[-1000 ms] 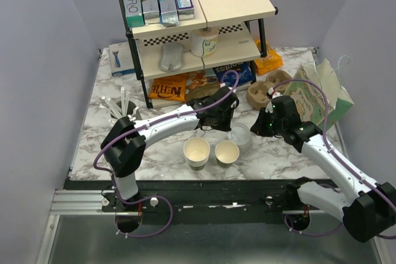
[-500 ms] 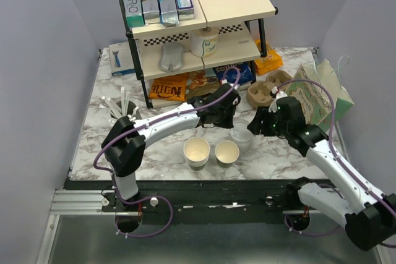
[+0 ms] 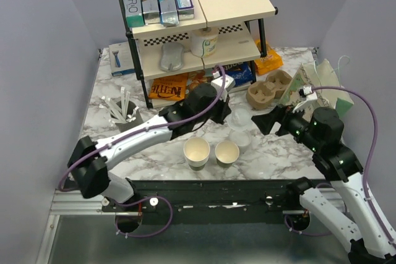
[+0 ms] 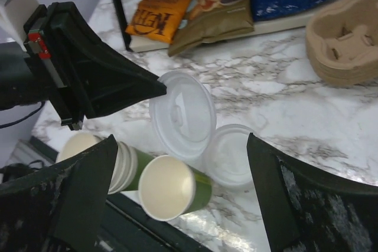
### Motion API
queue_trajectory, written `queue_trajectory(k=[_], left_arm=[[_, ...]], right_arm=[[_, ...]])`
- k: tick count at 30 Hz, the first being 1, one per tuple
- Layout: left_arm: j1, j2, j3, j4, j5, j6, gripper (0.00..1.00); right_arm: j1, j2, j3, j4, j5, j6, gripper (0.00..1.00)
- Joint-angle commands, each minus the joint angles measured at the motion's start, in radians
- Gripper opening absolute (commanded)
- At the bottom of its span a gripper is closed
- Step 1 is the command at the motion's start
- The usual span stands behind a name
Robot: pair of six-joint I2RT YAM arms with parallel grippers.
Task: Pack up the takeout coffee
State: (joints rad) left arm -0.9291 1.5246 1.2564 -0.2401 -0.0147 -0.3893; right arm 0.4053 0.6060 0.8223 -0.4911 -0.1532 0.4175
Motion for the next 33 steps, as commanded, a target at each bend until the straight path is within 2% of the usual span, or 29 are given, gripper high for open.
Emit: queue_trajectory(k=[1,2,8,13,16,17,19,22,23,26,31,33], left_arm=[[-0.001,-0.188,-0.191,0.361,0.039,0.233,0.0],[-0.002,-0.213,-0.259,0.446,0.039,0.297,0.0],[-0.013,-0.372,-0.539,0.883,0.047,0.449,0.0],[-0.048,-0.409,-0.624,1.063,-0.008,0.659,0.0],[-0.065,-0.411,-0.742,1.353,0.004,0.772,0.0],[-0.068,-0.405,-0.797,1.533,0.005,0.791,0.0],[-0.074,-0.379,-0.824,1.657,-0.005,0.857,0.0],[-0.106,-0.325,-0.804,1.713,-0.039,0.981,0.0],[-0.122,-0.305,-0.796,1.754,-0.042,1.042,0.0],[-0.138,-0.219,-0.798,1.931,-0.048,1.092,0.0],[-0.185,-0.159,-0.756,1.928,-0.044,1.169,0.0],[-0.189,-0.152,-0.737,1.929,-0.056,1.169,0.0]], right_arm=[[-0.006,0.0,0.087,-0.081,-0.16,0.076,1.0],[-0.006,0.009,0.106,-0.102,-0.189,0.113,1.0],[-0.006,0.041,0.189,-0.19,-0.357,0.2,1.0],[-0.005,0.097,0.221,-0.193,-0.488,0.294,1.0],[-0.006,0.136,0.233,-0.21,-0.519,0.383,1.0],[-0.006,0.146,0.23,-0.21,-0.537,0.439,1.0],[-0.01,0.15,0.235,-0.207,-0.522,0.486,1.0],[-0.01,0.143,0.25,-0.184,-0.465,0.578,0.99],[-0.01,0.132,0.248,-0.175,-0.451,0.625,1.0],[-0.011,0.121,0.239,-0.139,-0.424,0.69,1.0],[-0.013,0.121,0.154,0.001,-0.465,0.817,0.97],[-0.011,0.124,0.15,0.005,-0.479,0.837,0.95]])
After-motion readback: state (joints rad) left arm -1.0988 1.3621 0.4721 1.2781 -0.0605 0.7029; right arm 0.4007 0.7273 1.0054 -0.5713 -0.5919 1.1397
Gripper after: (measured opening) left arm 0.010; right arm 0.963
